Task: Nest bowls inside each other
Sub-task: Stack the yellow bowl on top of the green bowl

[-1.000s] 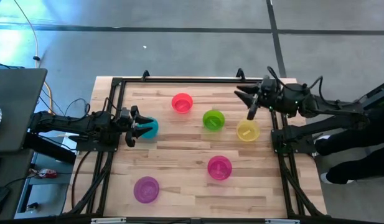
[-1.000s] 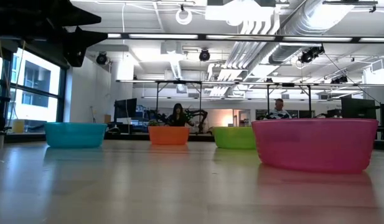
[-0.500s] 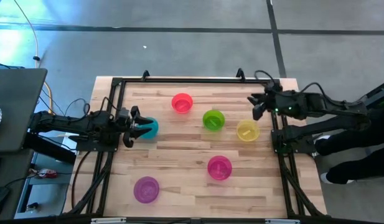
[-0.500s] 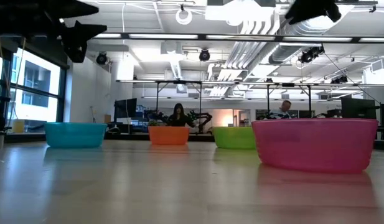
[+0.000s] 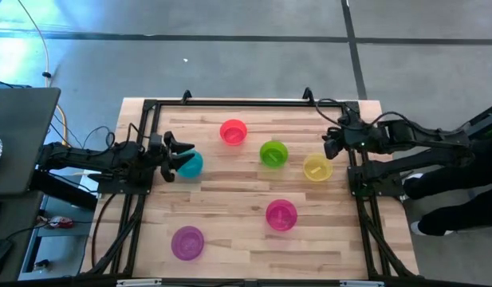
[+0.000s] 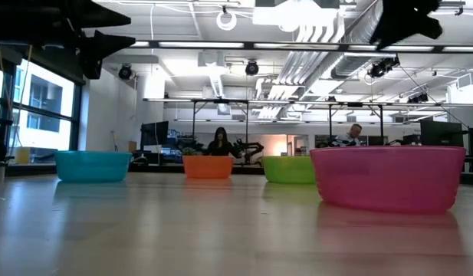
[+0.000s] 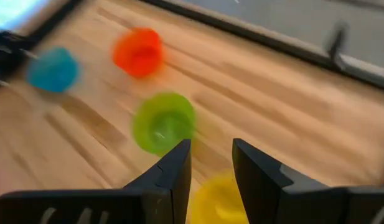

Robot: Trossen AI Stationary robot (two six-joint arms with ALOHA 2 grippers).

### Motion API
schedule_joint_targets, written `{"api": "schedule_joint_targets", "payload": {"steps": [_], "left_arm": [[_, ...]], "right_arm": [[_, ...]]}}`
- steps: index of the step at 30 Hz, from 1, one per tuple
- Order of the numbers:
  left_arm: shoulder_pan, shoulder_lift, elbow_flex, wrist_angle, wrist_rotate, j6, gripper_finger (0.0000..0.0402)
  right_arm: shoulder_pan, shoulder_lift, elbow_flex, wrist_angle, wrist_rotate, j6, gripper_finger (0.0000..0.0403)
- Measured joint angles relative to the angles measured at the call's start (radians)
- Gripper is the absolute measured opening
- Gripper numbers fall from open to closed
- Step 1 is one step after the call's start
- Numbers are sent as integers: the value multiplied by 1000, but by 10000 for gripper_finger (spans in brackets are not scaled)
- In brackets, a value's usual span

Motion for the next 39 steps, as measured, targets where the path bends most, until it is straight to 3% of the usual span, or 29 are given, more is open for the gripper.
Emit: {"api": "schedule_joint_targets", "payload": {"steps": [6,13,20,25,30,39], "left_arm": [[0,0,0,-91,0,-10,180],[0,0,0,-115,0,-10,180],[0,0,0,-146,-1,-8,180],[0,4,0,-172,-23,-8,180],[0,4,0,-175,-41,-8,180],[0,6,0,-179,-51,-8,180]], "right_arm": [[0,6,0,-249,15,270,108],[0,19,-8,-274,-9,409,108],[0,25,-190,-236,-157,561,108],[-1,26,-345,-100,-278,584,108],[-19,65,-315,-118,-249,579,108],[-109,84,-318,-53,-287,527,108]]}}
